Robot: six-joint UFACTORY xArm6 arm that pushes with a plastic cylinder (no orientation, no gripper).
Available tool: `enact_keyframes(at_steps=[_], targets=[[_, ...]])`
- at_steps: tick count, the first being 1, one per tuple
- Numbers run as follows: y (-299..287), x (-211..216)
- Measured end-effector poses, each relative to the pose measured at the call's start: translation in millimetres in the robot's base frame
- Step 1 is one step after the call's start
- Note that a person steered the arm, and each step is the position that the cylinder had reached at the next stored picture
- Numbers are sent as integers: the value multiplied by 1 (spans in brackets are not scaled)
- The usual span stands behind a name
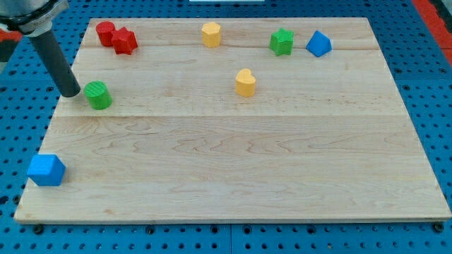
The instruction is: Slide green circle closer to the yellow heart
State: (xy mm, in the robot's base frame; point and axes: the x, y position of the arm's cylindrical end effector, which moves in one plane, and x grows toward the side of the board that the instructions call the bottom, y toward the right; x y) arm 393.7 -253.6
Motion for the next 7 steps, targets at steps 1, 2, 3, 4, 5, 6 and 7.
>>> enact_keyframes(at_steps=[1, 2, 3, 4, 5, 6, 7], targets=[[79, 1], [42, 18], [42, 34], [90, 15], [166, 2], [185, 1], [138, 4]])
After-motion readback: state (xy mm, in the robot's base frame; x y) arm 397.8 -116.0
